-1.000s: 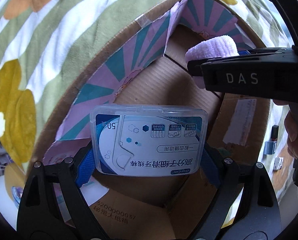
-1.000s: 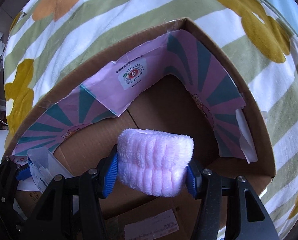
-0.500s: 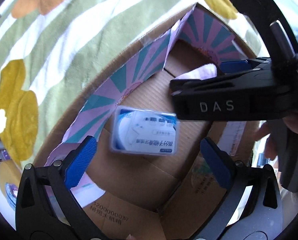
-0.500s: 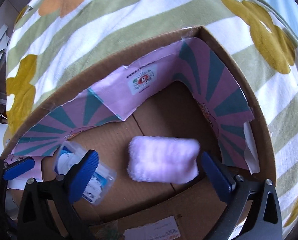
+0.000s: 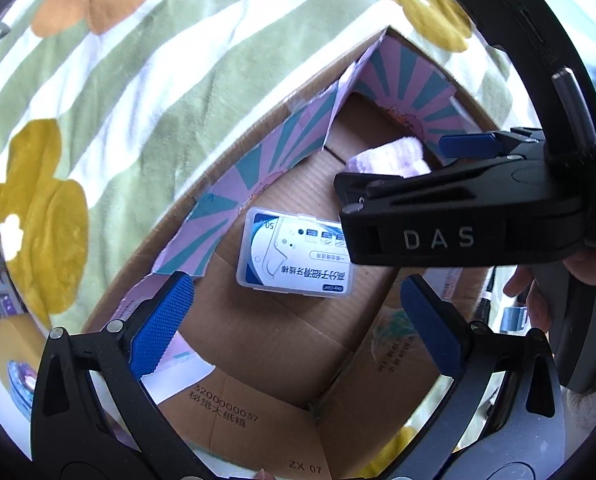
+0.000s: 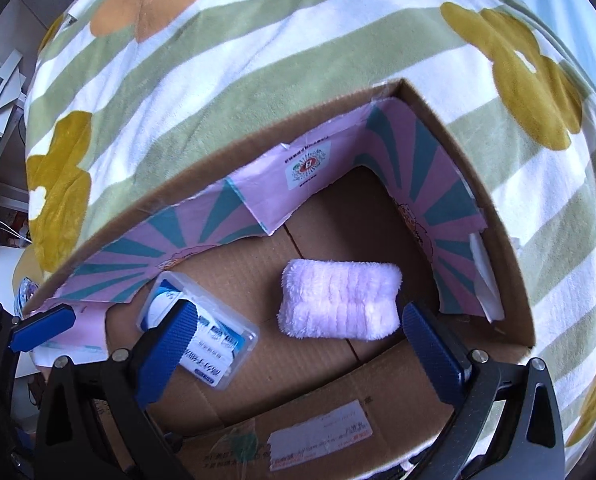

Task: Organize objects
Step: 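Withdraw both tools from the box back toward the remaining items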

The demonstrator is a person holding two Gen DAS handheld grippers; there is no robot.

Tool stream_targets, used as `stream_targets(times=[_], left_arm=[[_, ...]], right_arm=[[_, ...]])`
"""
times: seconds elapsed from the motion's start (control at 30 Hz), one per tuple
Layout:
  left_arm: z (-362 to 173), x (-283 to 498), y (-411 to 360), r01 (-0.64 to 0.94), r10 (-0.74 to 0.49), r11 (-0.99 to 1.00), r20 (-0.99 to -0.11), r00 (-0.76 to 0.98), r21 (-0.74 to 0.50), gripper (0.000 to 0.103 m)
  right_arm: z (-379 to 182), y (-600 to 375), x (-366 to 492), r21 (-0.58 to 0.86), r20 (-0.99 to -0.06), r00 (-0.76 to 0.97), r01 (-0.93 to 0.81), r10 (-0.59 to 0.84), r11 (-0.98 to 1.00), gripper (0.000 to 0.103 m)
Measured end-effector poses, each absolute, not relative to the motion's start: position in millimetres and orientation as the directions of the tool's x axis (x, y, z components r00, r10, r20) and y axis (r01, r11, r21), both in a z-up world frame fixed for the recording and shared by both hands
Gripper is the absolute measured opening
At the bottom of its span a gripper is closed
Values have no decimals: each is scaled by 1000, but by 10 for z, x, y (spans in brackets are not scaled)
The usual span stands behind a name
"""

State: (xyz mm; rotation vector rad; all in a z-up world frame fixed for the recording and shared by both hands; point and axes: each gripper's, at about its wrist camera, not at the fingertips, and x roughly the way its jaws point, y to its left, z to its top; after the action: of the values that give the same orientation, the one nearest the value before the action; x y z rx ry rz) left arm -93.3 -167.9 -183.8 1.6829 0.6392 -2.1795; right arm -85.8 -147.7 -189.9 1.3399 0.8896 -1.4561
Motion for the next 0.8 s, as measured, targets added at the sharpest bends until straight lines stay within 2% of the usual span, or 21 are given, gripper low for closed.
stream_targets(times=[0.33,0.8], left_arm=[[-1326,-668,-1507,427,-2,-893,-948,-319,-142,103],[-510,-170,-1175,240,24,-962,-918,-395,-129,103]], right_arm=[[-1227,-1213,-816,65,-971,-30,922,-238,-382,102],[-184,-175,-545,90,-929,-143,809,-342,-580,102]])
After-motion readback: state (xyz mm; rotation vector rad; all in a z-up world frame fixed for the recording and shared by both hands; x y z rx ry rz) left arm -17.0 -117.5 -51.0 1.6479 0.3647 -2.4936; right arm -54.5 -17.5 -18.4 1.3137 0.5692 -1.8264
